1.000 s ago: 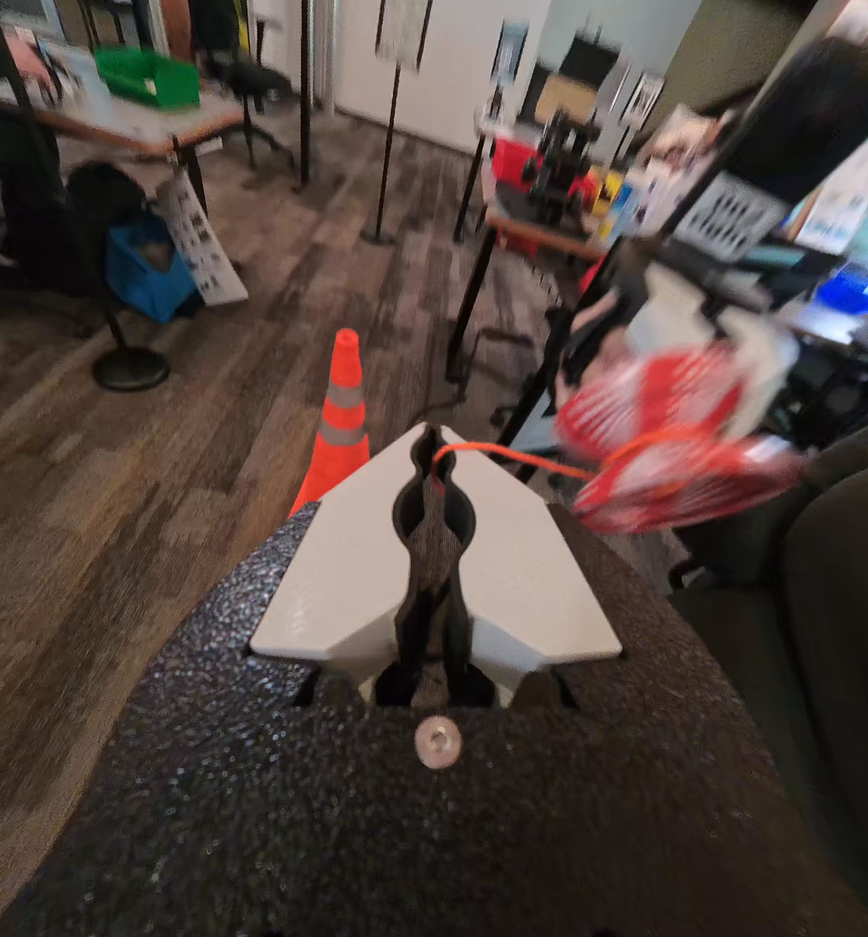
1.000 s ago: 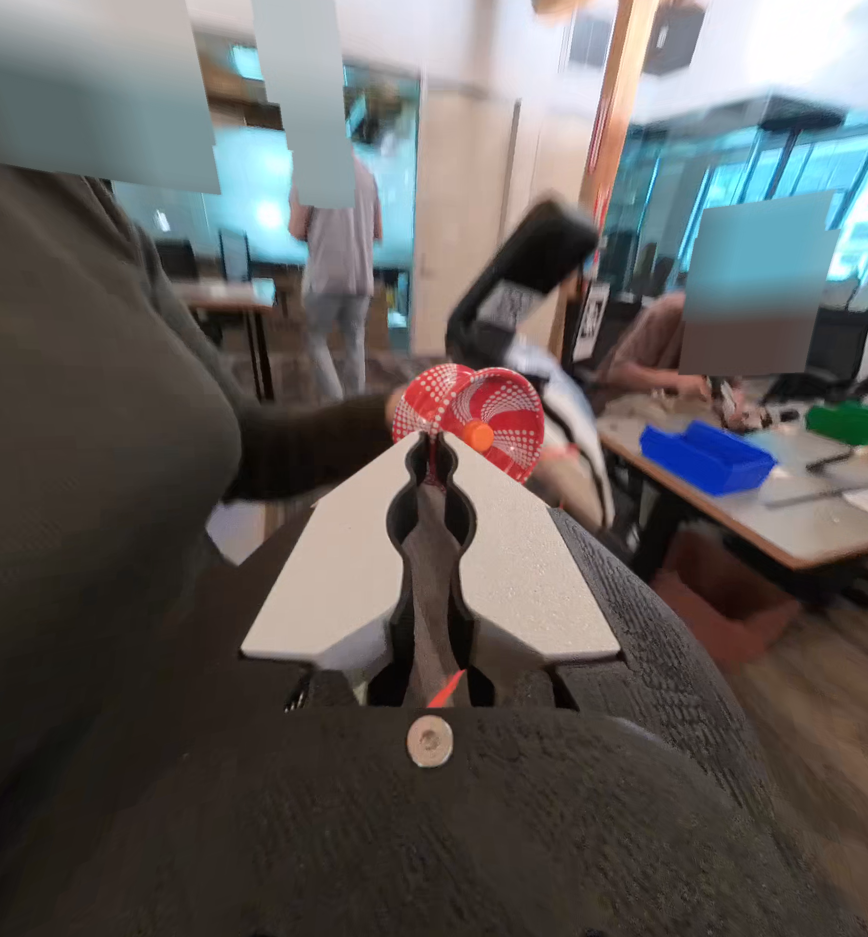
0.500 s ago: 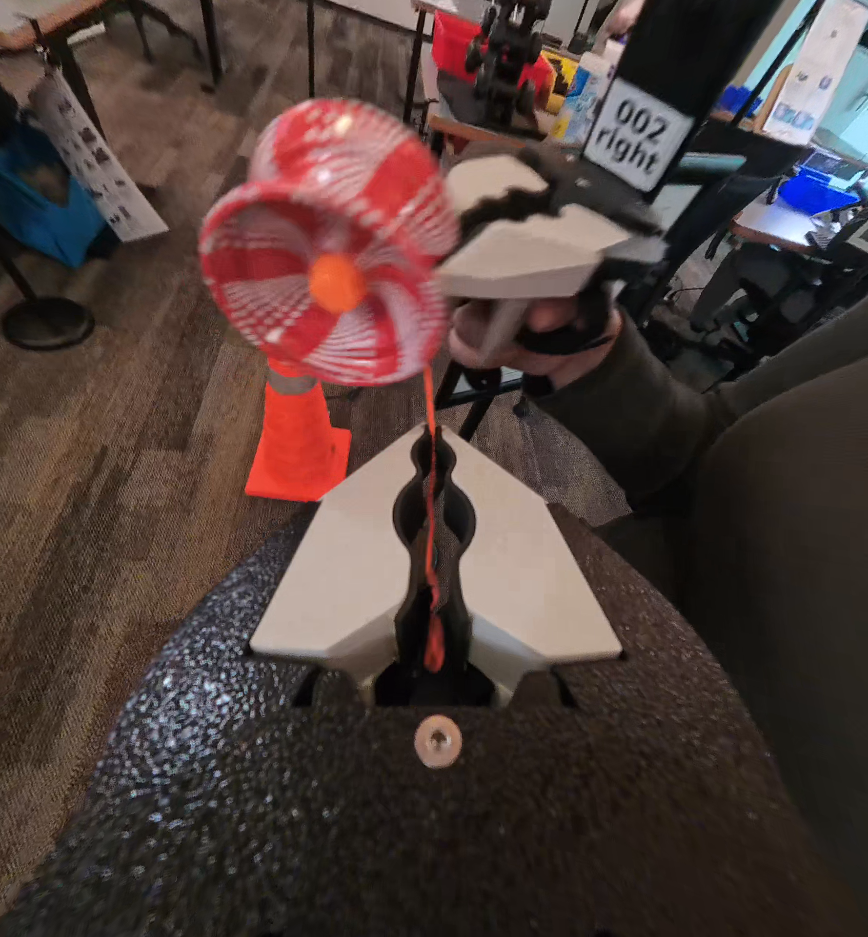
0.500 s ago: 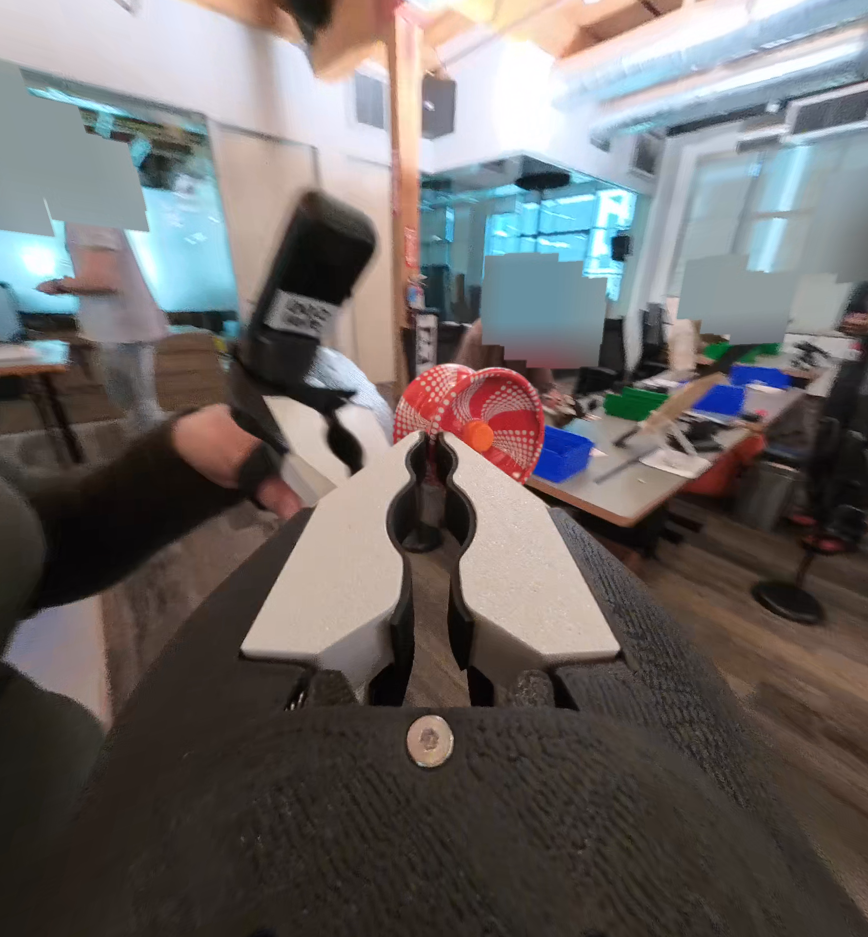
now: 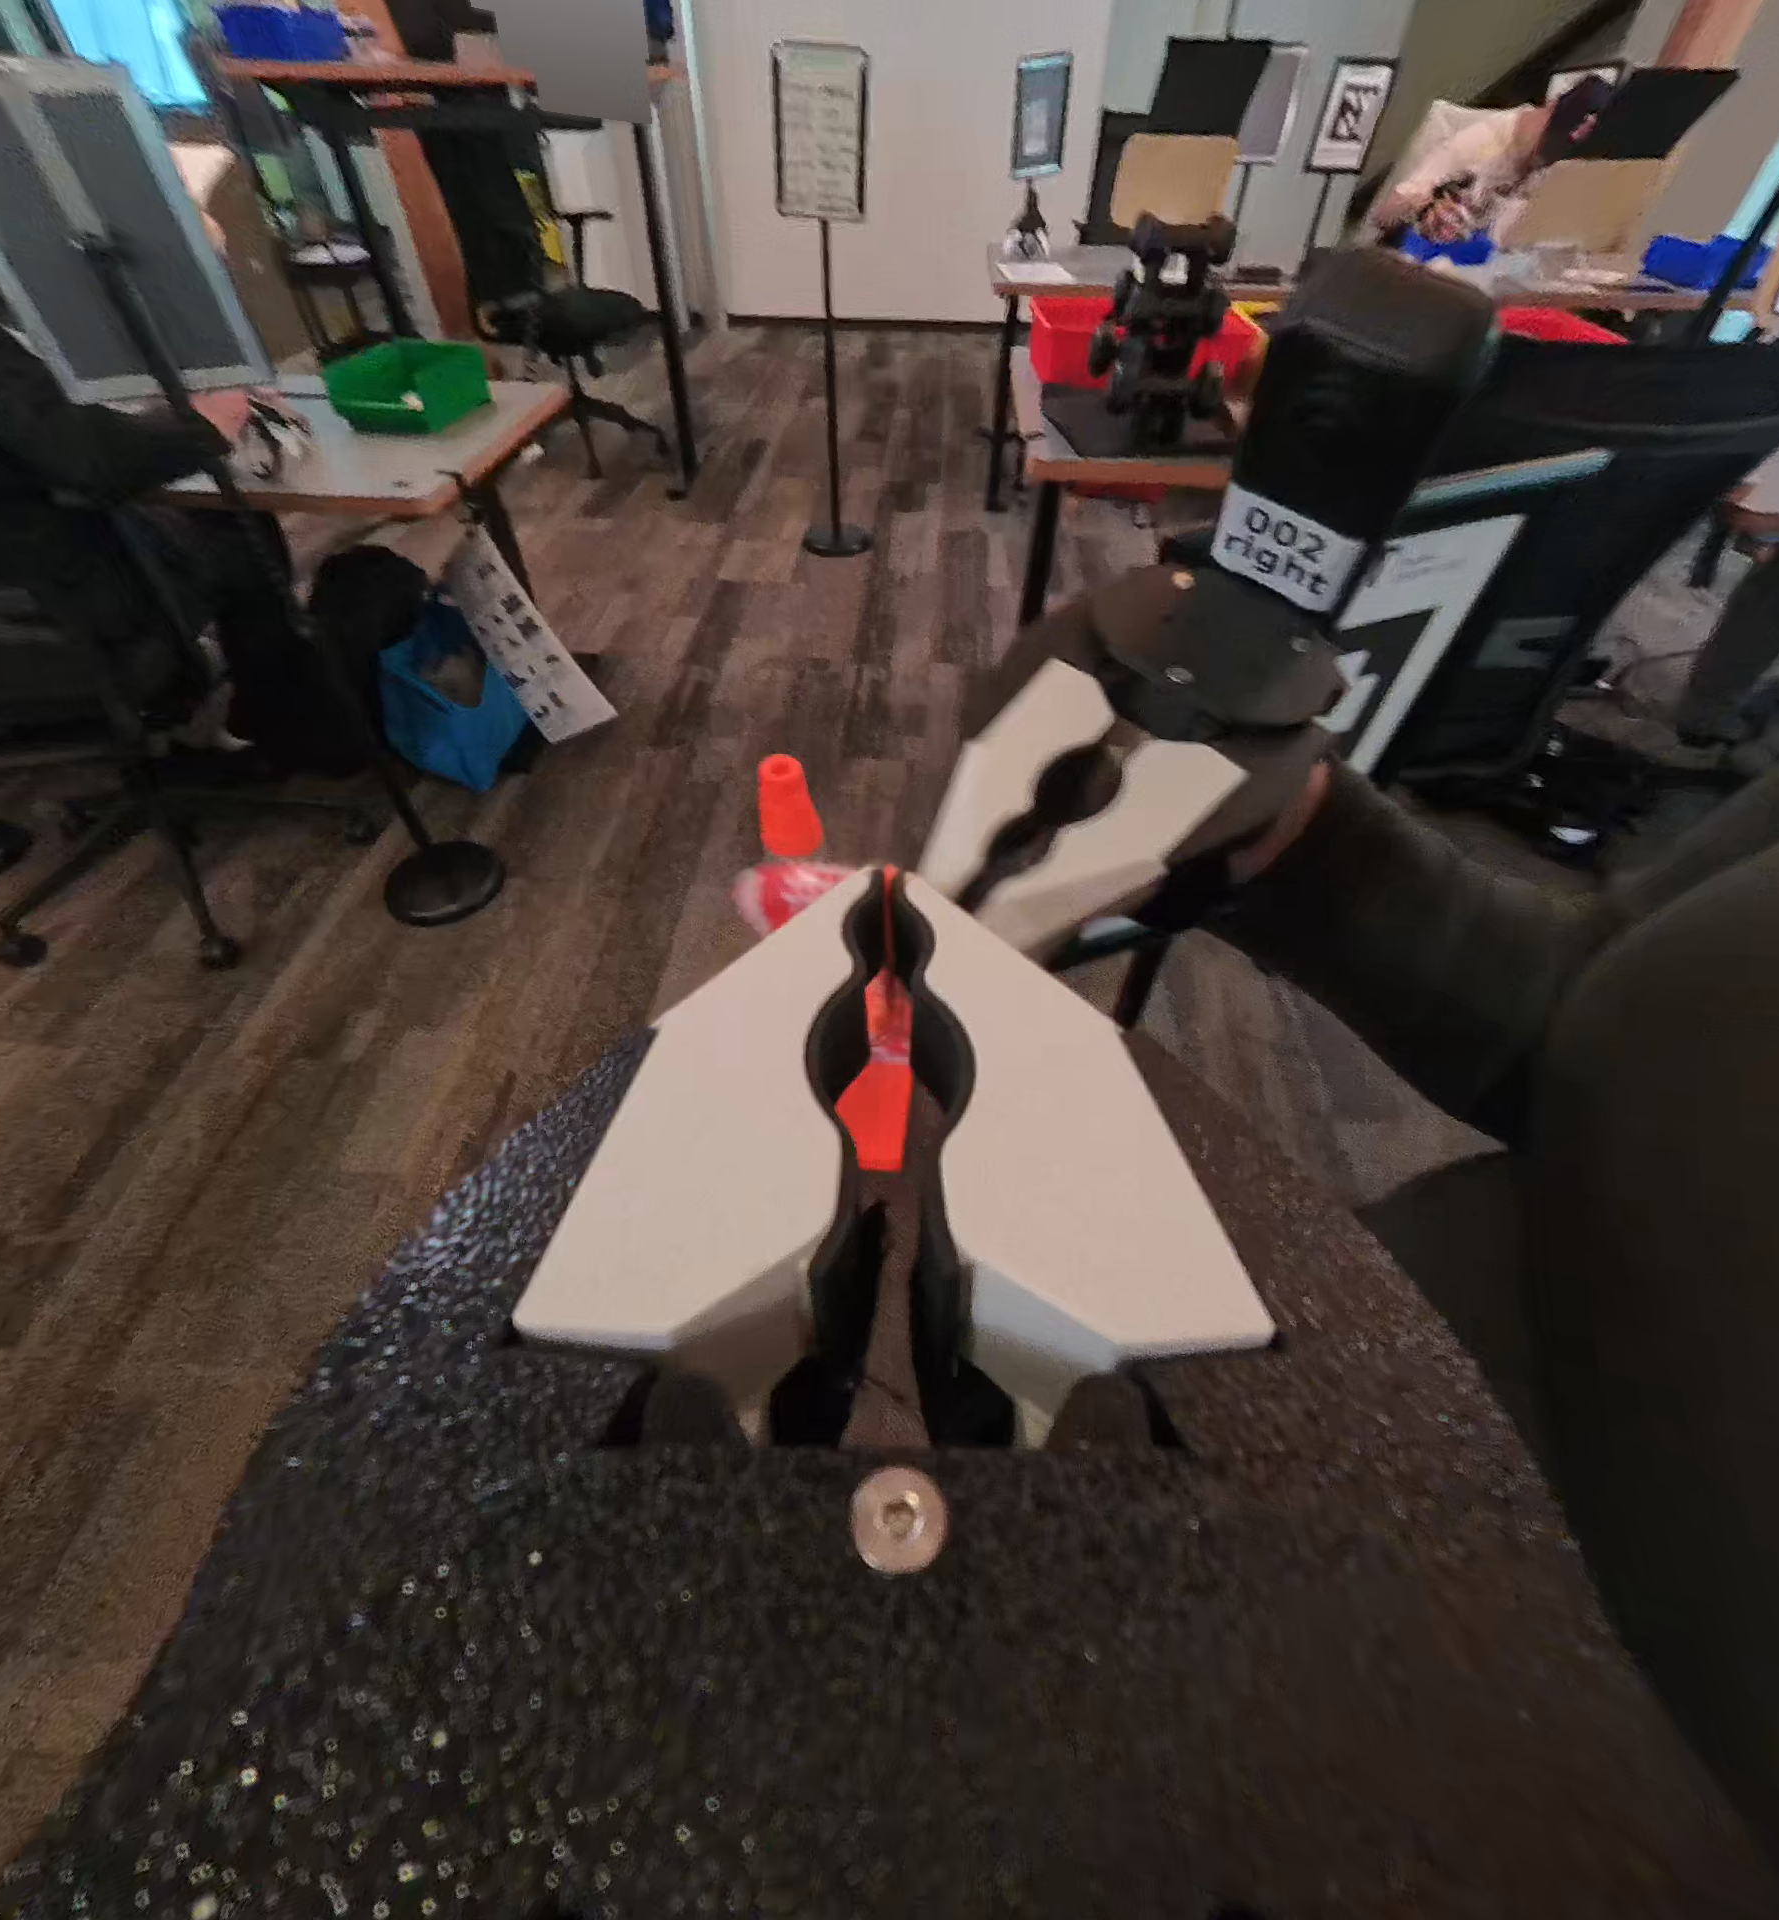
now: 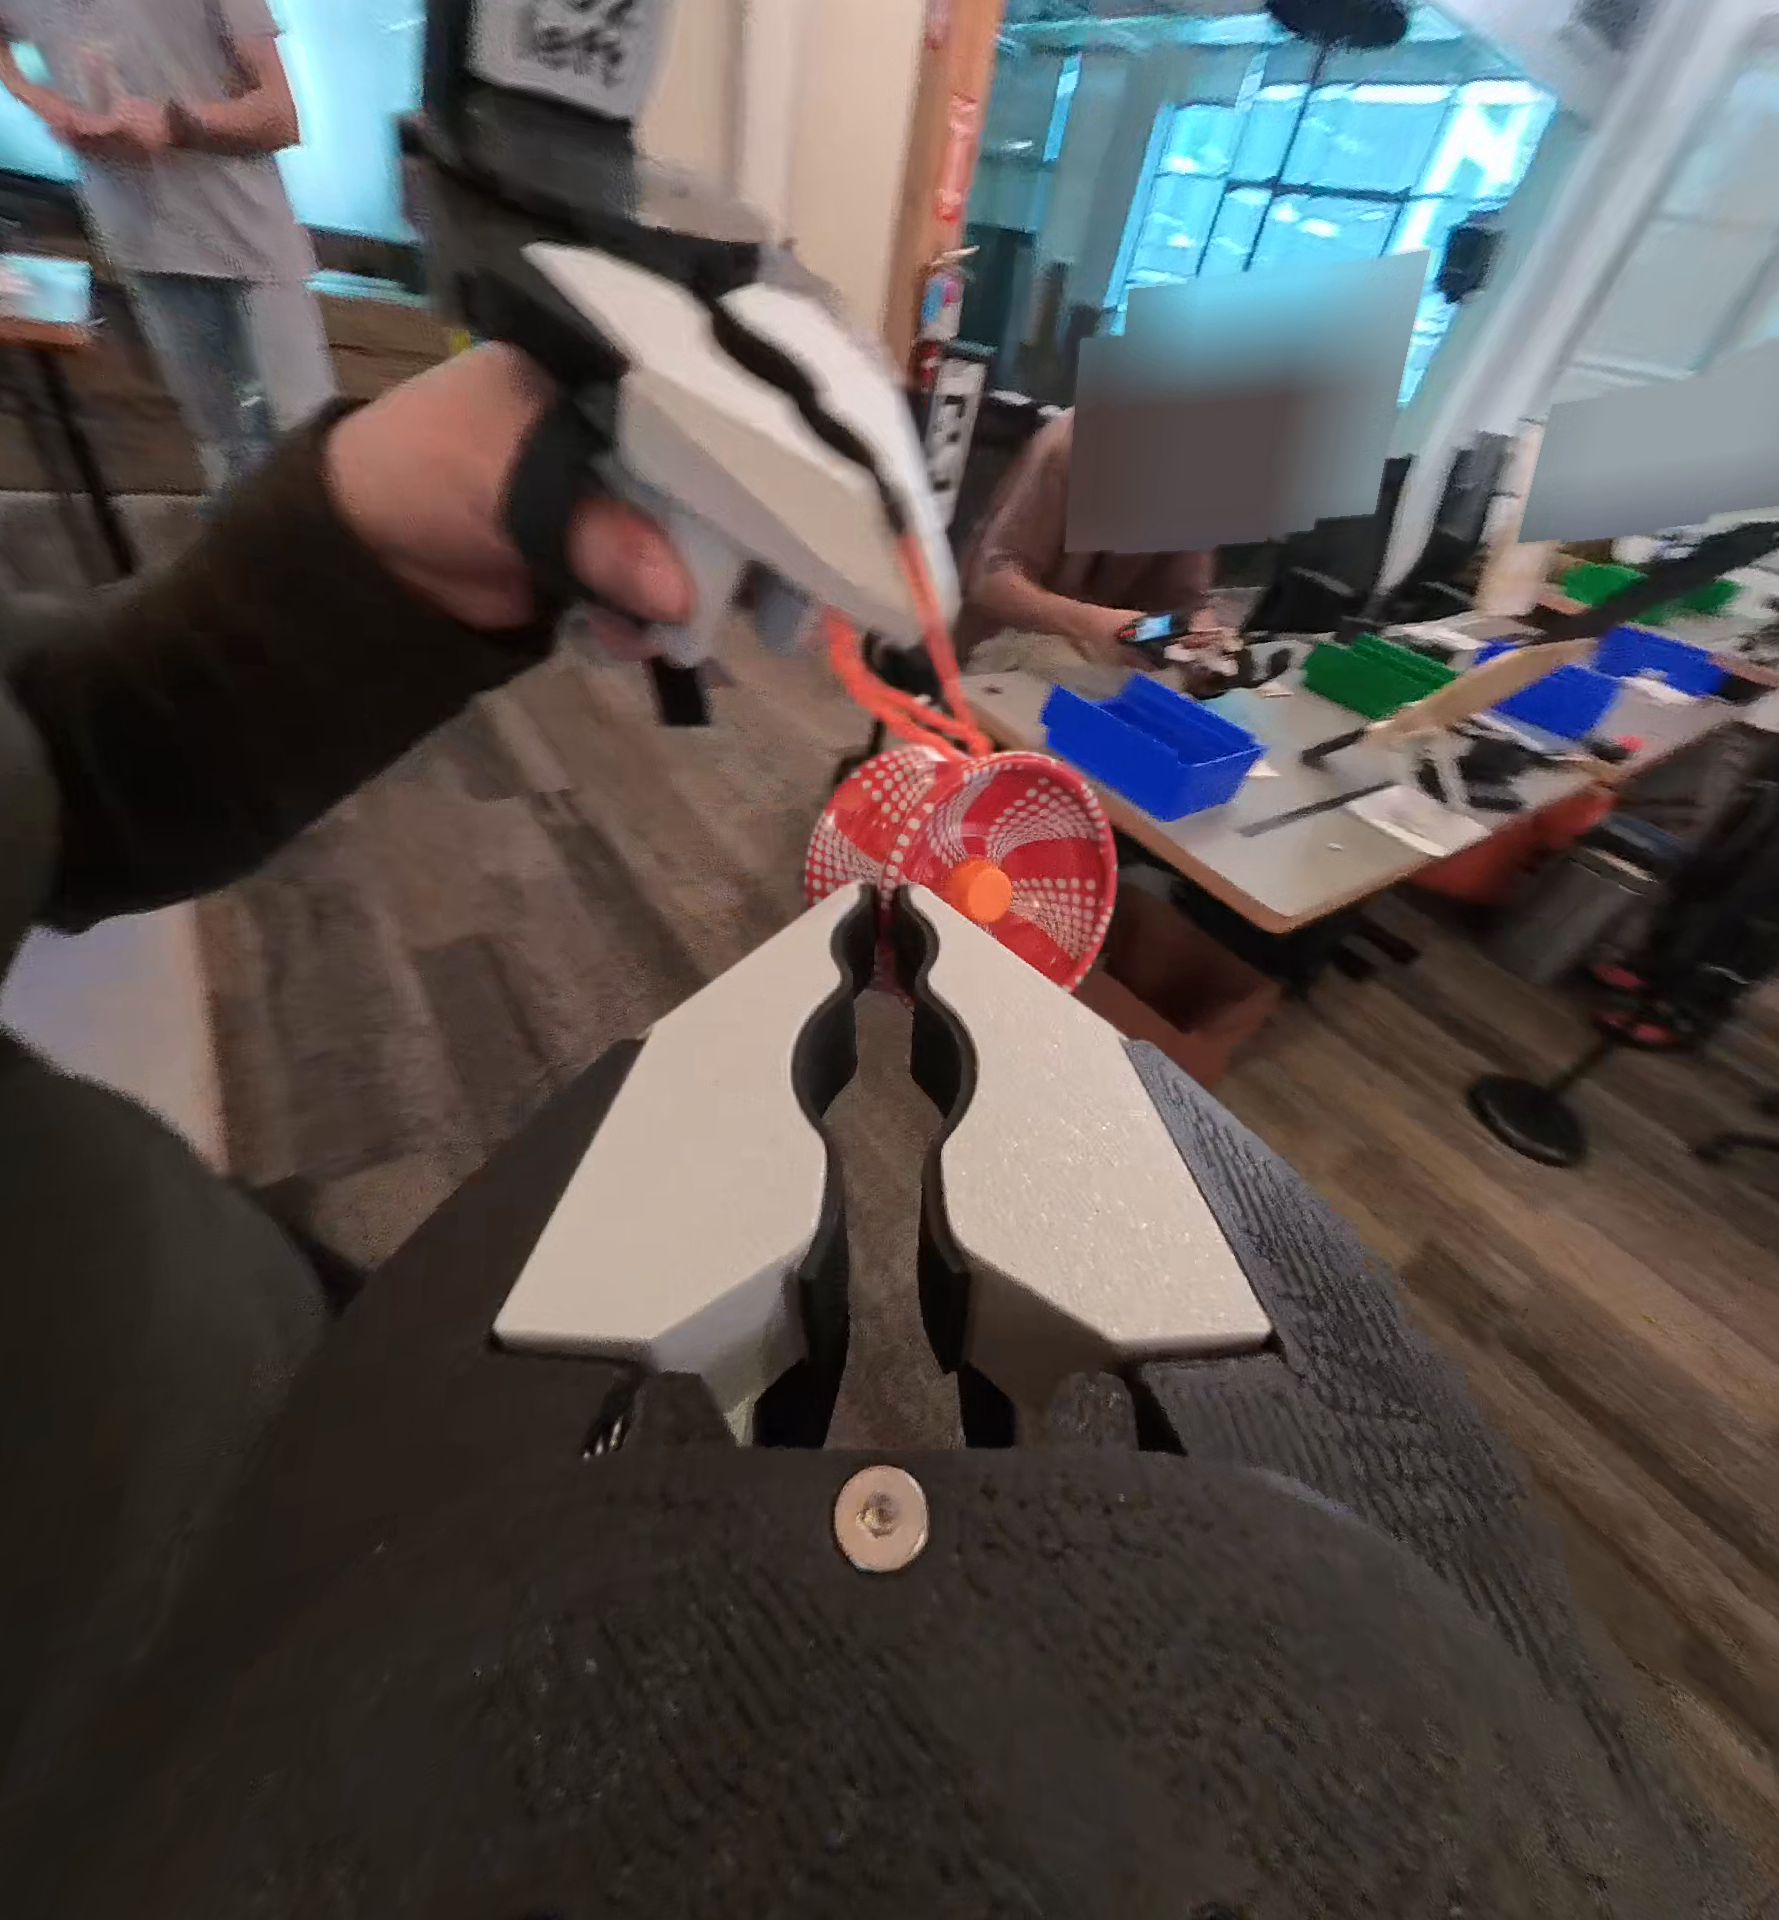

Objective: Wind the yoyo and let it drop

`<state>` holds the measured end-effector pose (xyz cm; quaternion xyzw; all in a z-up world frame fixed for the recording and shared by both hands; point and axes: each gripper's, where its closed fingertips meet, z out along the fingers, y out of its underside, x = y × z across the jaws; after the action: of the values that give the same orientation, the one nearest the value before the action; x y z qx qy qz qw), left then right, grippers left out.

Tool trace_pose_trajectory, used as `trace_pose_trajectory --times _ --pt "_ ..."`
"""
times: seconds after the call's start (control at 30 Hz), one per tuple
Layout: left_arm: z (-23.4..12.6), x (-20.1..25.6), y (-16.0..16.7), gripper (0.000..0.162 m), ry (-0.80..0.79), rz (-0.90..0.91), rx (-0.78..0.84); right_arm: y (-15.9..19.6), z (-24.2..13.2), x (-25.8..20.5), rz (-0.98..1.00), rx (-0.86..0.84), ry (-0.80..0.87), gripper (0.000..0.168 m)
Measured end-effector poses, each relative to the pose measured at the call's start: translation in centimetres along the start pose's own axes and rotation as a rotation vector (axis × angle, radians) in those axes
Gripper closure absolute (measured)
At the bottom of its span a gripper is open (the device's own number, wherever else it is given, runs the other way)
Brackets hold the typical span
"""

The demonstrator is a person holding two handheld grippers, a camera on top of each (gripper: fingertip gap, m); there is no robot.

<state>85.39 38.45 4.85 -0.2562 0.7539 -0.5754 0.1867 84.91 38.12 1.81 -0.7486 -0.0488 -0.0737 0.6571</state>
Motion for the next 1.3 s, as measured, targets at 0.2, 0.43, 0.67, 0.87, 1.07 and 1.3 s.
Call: trace_pose_trajectory --times 0.2,0.43,0.67,0.87,1.07,1.3 --pt "2.5 2.8 4.9 0.162 0.128 -0.094 -0.207 -3.6 -0.5 1.8 0.053 0.220 0.125 0.168" --pt "3.2 -1.5 5.4 0.162 0.033 -0.119 -0.121 -3.9 -0.4 -2.3 0.019 0.253 -0.134 0.167" --pt "1.8 -1.8 3.4 0.162 -0.109 0.444 -0.196 -3.7 -2.0 -3.5 -0.068 0.223 -0.186 0.167" --pt "2.0 -2.4 2.2 0.162 -0.259 0.850 -0.259 -4.1 -2.4 -3.4 -0.059 0.257 -0.181 0.168" --pt "1.6 -7.1 4.4 0.155 -0.389 0.535 -0.341 -4.2 -1.5 -0.1 0.102 0.277 -0.050 0.168" --pt "-1.9 -10.2 7.8 0.141 -0.465 -0.187 -0.163 -3.6 -0.3 3.2 0.094 0.306 0.135 0.168"
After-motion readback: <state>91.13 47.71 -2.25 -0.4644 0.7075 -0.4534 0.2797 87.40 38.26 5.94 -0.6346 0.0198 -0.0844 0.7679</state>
